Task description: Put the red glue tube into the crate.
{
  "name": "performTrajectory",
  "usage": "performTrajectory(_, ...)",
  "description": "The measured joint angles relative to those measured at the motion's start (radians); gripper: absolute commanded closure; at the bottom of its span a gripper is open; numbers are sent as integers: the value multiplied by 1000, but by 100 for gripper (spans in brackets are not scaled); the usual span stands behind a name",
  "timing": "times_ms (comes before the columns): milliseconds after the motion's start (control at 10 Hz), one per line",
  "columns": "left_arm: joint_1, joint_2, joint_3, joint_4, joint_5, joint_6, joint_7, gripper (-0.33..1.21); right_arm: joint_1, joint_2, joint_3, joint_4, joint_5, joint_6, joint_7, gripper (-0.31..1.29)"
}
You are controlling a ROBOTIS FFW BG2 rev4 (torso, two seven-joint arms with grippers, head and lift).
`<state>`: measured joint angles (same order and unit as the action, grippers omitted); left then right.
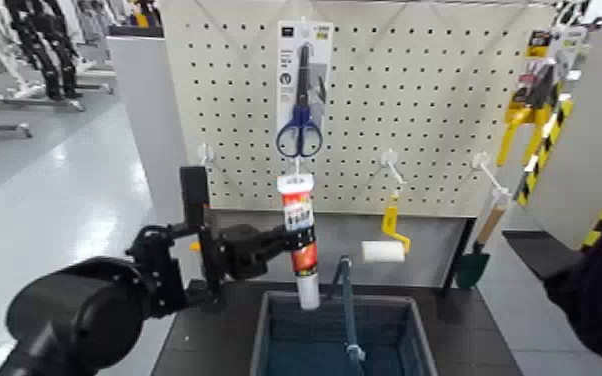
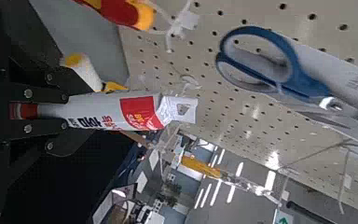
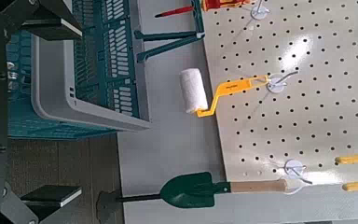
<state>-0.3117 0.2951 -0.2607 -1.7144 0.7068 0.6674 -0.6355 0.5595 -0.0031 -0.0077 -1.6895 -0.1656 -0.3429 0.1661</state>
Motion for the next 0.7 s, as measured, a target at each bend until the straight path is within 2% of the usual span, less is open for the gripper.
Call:
performTrajectory(500,29,-9,-11,113,-82,31,-114,119,0,0,2,1,-3,1,1,13)
performTrajectory(700,29,-26,-4,166,-148,37,-173,119,0,0,3,1,-4,3,1,13)
